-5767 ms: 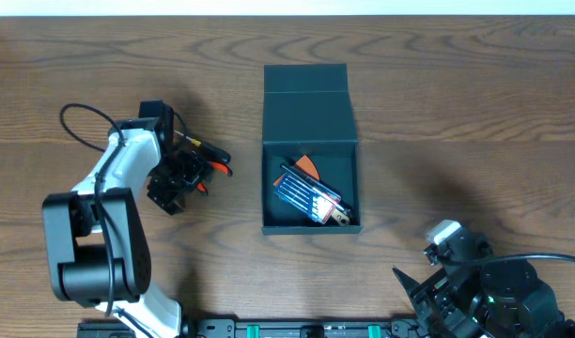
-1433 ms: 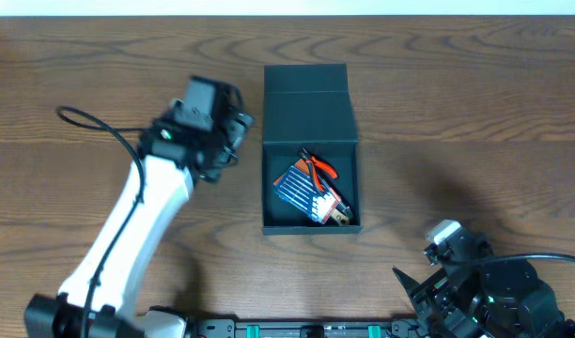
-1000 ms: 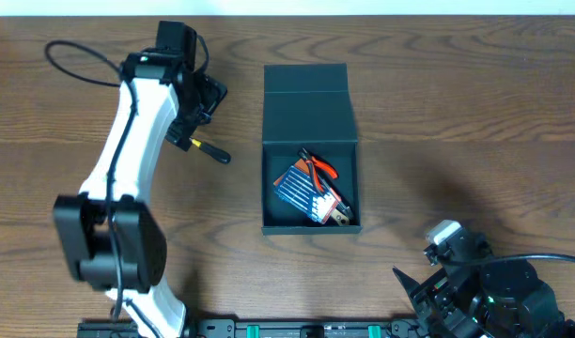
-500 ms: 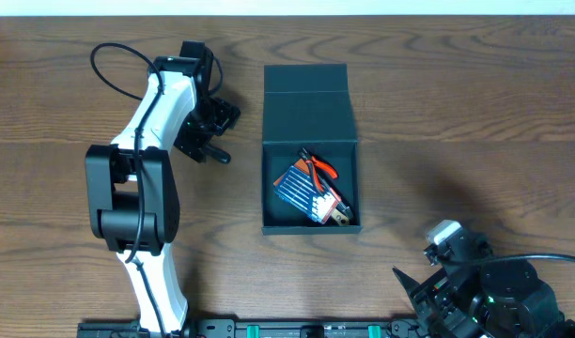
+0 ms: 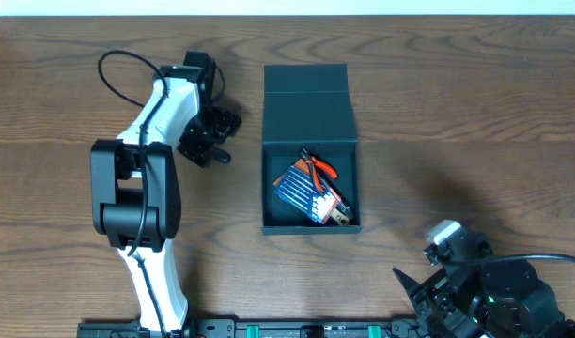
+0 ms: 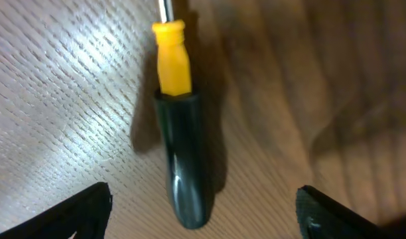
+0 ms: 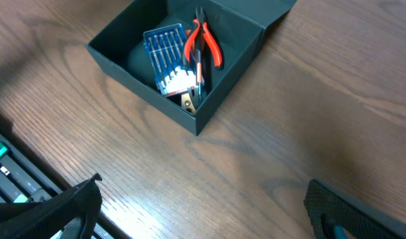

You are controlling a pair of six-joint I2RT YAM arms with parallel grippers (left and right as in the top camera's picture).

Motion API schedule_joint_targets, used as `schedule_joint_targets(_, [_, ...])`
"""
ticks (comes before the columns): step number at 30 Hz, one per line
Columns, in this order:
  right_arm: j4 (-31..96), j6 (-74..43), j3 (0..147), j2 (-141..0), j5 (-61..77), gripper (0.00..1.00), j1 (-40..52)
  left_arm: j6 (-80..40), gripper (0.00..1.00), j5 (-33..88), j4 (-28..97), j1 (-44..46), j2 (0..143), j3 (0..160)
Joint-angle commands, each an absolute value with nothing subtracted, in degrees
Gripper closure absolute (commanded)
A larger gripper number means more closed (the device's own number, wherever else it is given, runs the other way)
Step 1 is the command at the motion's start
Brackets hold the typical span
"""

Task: Pack container
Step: 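Move the left gripper back to the yellow-handled screwdriver, then grasp the yellow-handled screwdriver's black grip with the left gripper and lift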

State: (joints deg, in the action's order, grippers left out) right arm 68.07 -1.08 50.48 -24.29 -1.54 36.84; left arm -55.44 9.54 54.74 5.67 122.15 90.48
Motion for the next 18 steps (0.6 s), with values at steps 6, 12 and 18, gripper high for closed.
schedule_joint_targets(6, [68.05,-1.89,50.33,-24.01,-2.13,0.01,36.4,-55.35,0.18,9.67,53.63,5.48,122.96,88.53])
schedule_joint_targets(12, [68.05,-1.89,50.33,-24.01,-2.13,0.01,36.4,-55.33,0.23,9.67,53.43,5.48,123.79,88.33])
schedule_joint_targets(18, [68.05,-1.89,50.33,-24.01,-2.13,0.01,36.4,-55.33,0.43,9.65,53.41,5.48,123.81,88.33])
